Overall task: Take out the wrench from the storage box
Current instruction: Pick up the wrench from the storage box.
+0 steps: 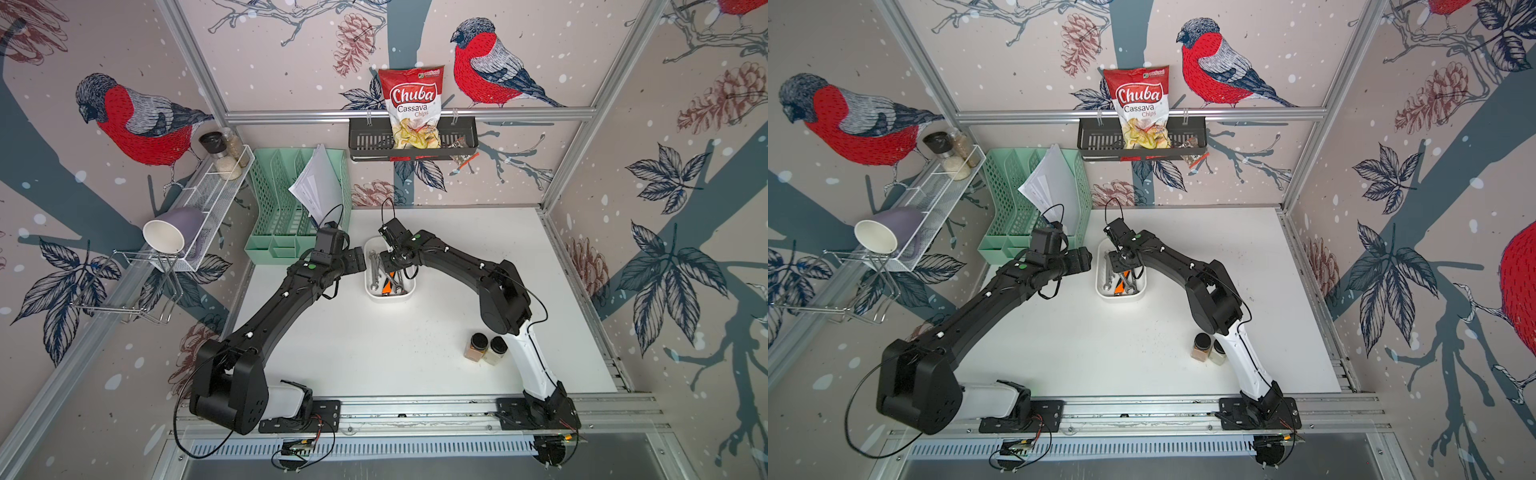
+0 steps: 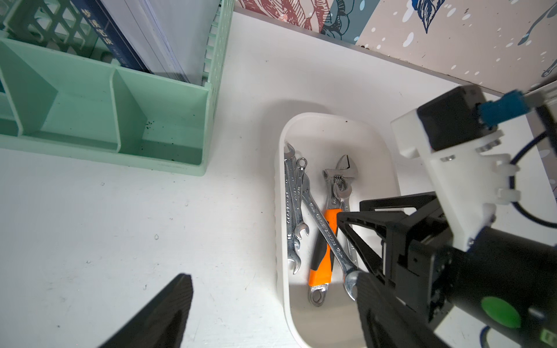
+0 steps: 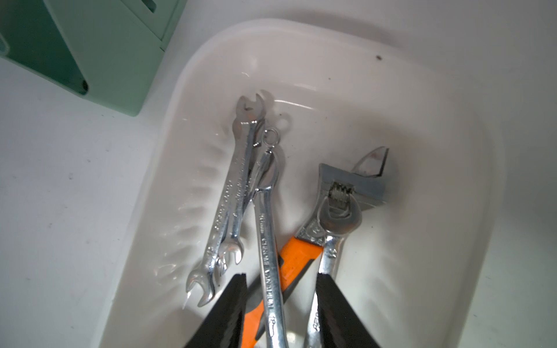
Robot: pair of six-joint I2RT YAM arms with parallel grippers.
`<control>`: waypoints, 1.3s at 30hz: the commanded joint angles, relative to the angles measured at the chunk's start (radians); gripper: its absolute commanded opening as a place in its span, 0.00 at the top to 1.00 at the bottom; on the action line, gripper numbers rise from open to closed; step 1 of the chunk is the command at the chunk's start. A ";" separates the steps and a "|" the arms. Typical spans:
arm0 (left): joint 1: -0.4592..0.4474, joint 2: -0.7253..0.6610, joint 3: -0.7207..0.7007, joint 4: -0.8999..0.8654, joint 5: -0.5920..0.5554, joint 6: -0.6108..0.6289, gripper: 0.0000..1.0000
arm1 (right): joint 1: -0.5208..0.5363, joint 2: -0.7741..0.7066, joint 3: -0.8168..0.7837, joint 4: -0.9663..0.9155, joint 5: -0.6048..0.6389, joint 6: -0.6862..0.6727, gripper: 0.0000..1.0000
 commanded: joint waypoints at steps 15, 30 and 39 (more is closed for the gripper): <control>0.036 -0.011 0.021 0.000 0.028 0.009 0.11 | 0.009 0.045 0.056 0.037 -0.071 0.033 0.53; 0.047 -0.006 0.012 0.003 0.022 0.007 0.11 | 0.021 0.151 0.147 0.113 0.054 -0.065 0.45; 0.049 0.007 0.016 -0.002 0.028 0.008 0.11 | 0.022 0.171 0.149 0.151 0.059 -0.085 0.45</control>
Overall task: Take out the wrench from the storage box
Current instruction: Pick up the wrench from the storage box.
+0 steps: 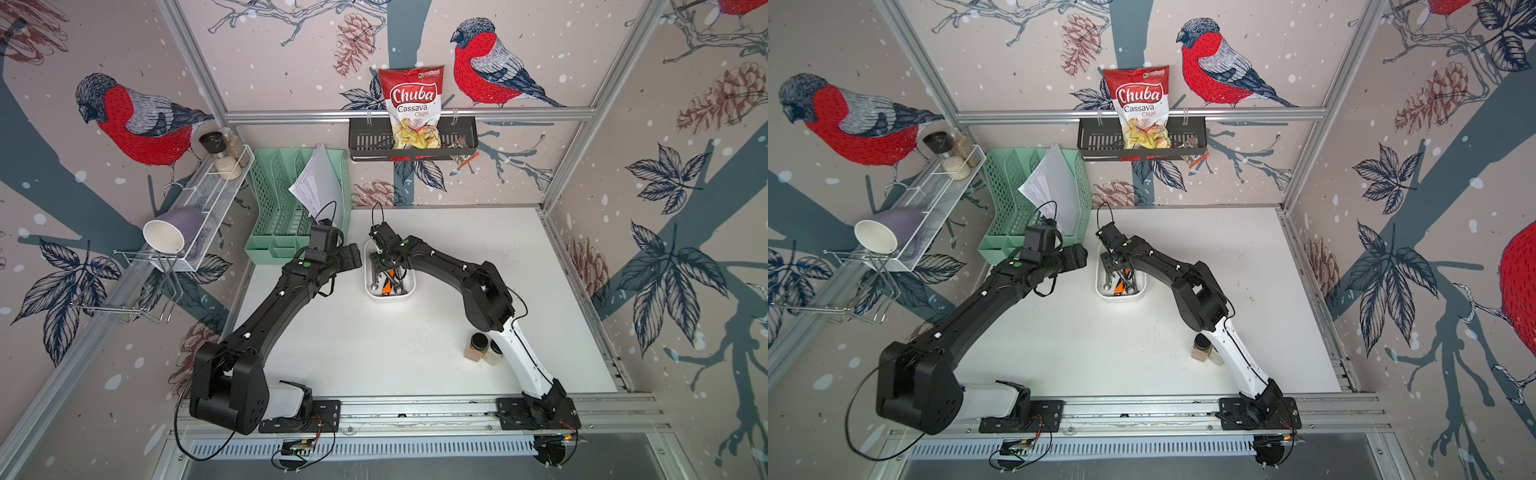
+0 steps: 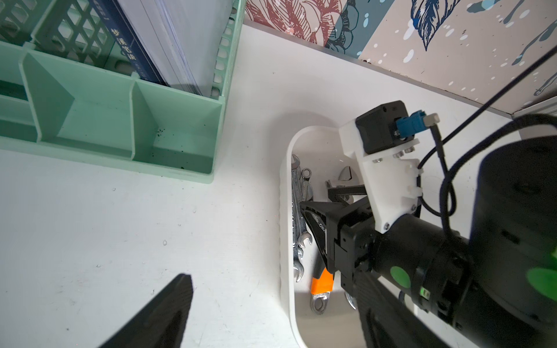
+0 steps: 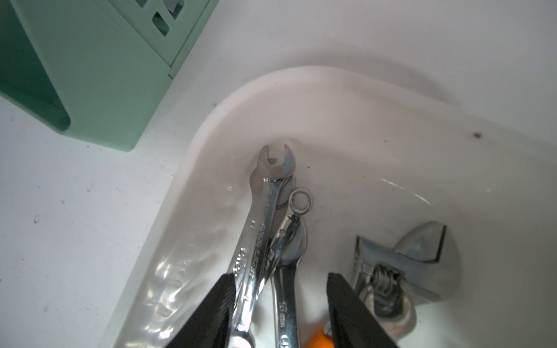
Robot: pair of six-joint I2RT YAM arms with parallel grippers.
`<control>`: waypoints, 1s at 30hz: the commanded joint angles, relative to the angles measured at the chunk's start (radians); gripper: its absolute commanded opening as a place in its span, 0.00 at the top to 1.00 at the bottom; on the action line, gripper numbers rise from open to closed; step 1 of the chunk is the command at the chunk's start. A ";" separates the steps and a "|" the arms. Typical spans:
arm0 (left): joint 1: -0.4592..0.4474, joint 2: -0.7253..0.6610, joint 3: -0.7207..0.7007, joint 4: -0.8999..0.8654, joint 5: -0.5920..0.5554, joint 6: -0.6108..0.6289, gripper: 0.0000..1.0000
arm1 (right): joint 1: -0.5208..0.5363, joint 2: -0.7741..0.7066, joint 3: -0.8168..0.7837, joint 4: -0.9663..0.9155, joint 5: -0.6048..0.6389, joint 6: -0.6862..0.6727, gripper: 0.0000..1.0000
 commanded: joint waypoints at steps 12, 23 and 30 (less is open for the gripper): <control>0.009 0.003 -0.001 -0.001 0.004 0.007 0.11 | 0.012 0.043 0.027 0.065 0.024 -0.035 0.45; 0.011 0.004 -0.004 -0.002 0.002 0.009 0.11 | 0.017 0.071 0.045 0.047 0.067 -0.056 0.48; 0.015 0.002 -0.005 -0.002 0.001 0.011 0.11 | 0.015 0.078 0.040 0.038 0.079 -0.060 0.56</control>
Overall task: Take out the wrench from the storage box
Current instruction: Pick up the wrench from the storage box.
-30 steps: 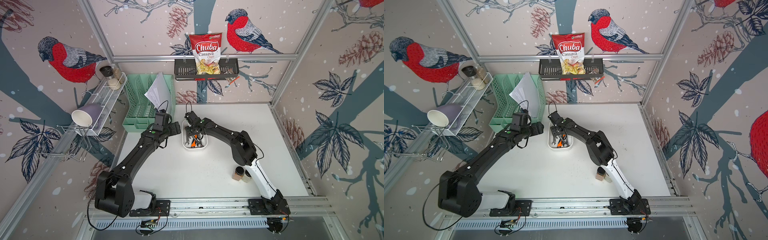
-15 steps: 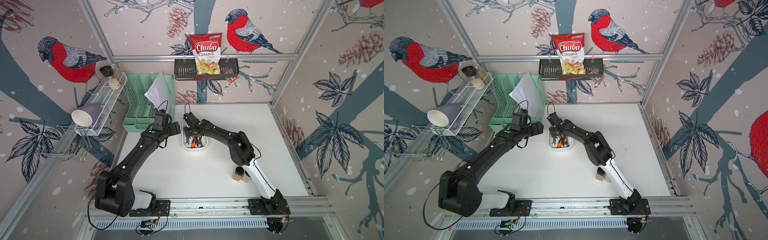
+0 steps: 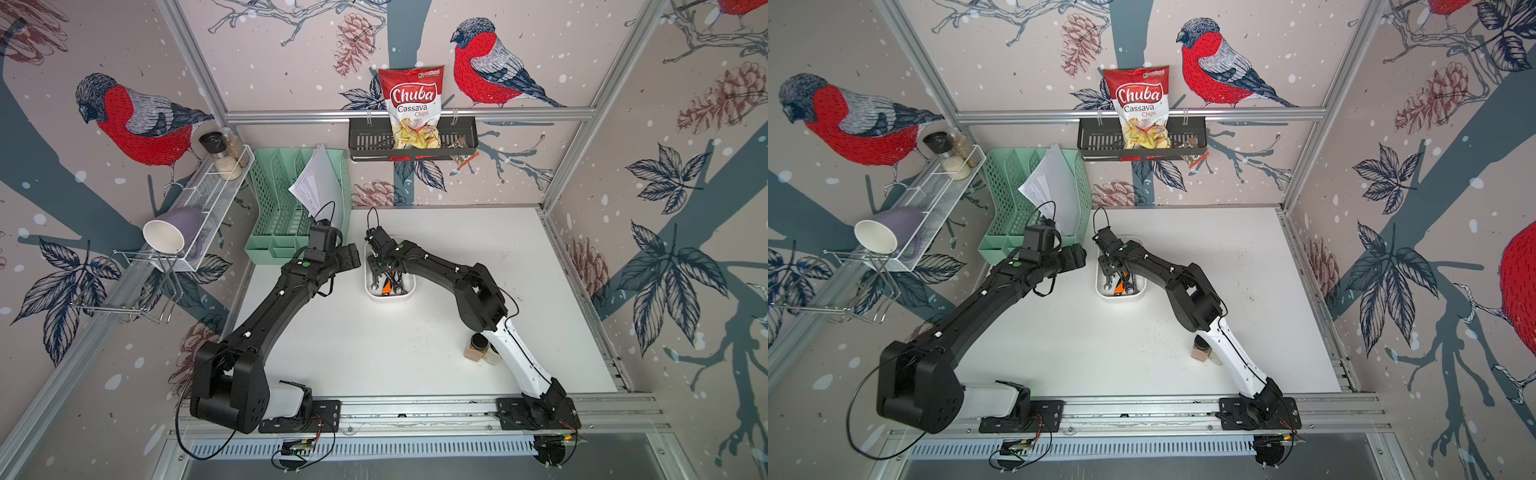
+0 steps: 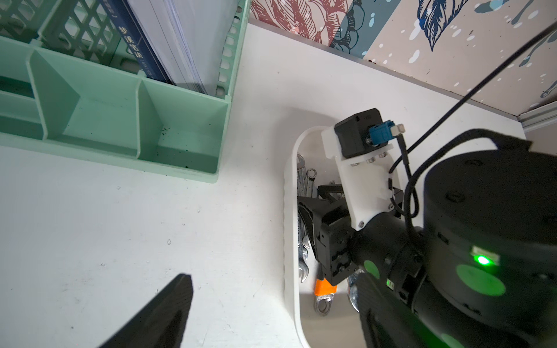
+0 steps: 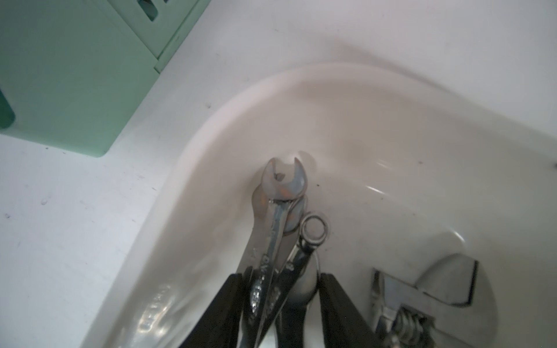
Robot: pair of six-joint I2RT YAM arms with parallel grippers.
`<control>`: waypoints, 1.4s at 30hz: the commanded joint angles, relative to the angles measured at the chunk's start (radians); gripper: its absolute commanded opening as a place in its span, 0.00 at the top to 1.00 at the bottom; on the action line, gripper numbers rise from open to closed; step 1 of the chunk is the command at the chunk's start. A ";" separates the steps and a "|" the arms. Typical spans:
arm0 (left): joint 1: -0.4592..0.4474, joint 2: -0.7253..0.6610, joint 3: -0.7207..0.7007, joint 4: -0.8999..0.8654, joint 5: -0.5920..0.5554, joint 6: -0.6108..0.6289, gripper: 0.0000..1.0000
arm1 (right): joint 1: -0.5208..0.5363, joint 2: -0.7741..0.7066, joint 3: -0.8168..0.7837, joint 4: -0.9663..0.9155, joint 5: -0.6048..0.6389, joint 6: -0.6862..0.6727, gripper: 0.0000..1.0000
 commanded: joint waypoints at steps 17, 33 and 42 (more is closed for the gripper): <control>0.015 0.001 -0.003 0.000 -0.002 0.012 0.11 | -0.030 0.010 -0.004 -0.002 -0.011 -0.008 0.77; 0.018 0.010 -0.001 0.000 0.001 0.011 0.12 | -0.064 -0.013 -0.006 0.010 -0.099 0.026 0.97; 0.020 0.012 -0.002 0.000 0.000 0.010 0.12 | -0.069 -0.040 -0.030 0.027 -0.106 0.036 1.00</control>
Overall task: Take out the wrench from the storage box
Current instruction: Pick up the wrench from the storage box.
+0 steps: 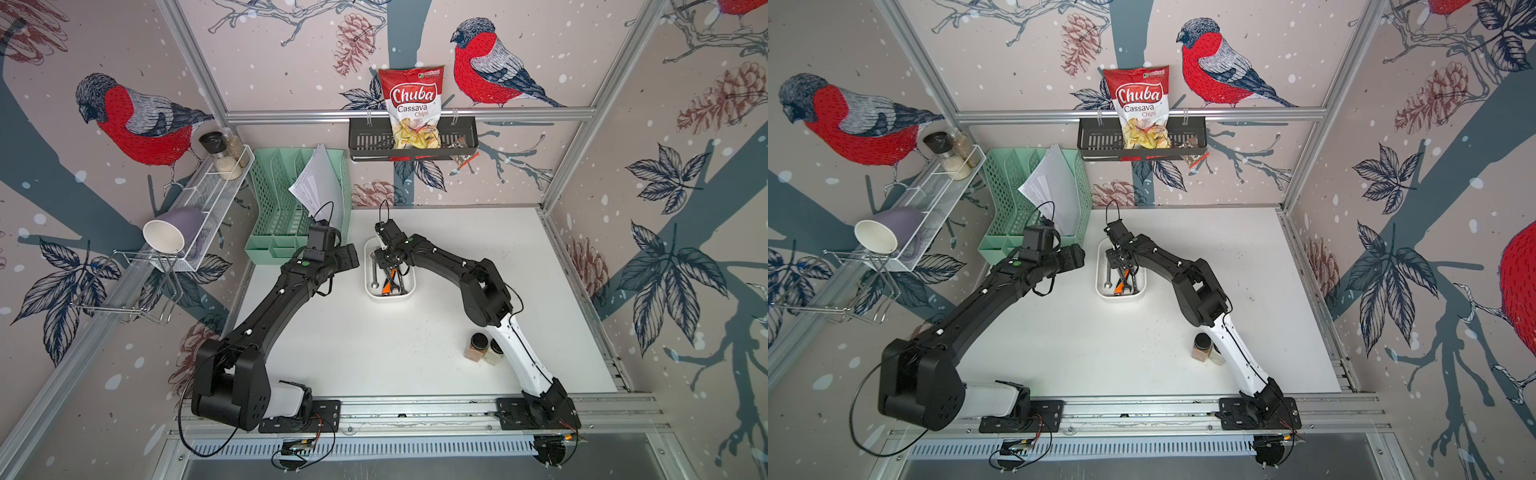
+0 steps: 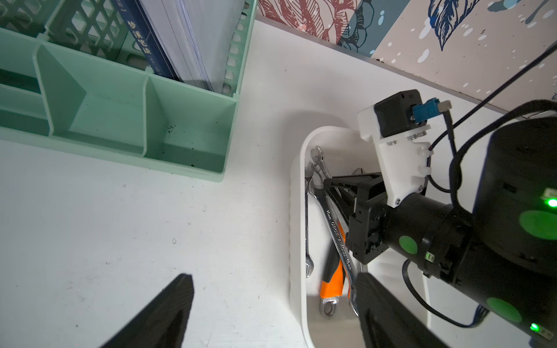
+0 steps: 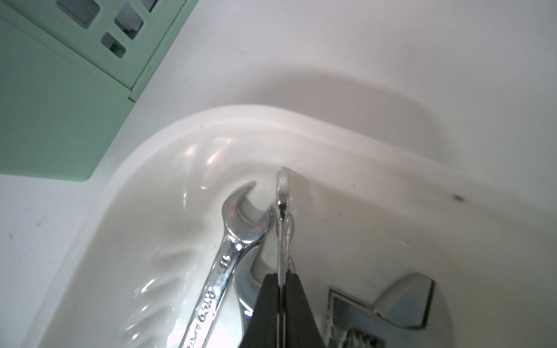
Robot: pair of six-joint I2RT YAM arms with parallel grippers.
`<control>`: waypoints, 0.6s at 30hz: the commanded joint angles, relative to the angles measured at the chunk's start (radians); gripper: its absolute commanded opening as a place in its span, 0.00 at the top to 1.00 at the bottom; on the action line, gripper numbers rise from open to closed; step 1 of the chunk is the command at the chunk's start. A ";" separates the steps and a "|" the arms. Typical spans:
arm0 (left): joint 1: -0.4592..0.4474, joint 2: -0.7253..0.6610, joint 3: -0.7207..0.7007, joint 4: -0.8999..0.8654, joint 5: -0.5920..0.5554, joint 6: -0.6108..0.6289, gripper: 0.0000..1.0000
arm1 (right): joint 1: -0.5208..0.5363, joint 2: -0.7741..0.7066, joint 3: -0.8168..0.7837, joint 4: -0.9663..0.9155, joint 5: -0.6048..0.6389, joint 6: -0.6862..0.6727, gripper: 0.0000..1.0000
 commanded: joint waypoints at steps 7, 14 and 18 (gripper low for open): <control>0.004 0.004 0.000 0.003 0.003 0.008 0.12 | -0.004 -0.035 -0.015 0.003 -0.018 0.032 1.00; 0.004 0.004 0.000 0.004 0.005 0.008 0.12 | -0.006 -0.042 -0.026 0.010 -0.032 0.040 1.00; 0.004 0.004 -0.001 0.002 0.005 0.008 0.12 | -0.006 -0.048 -0.036 0.014 -0.032 0.041 1.00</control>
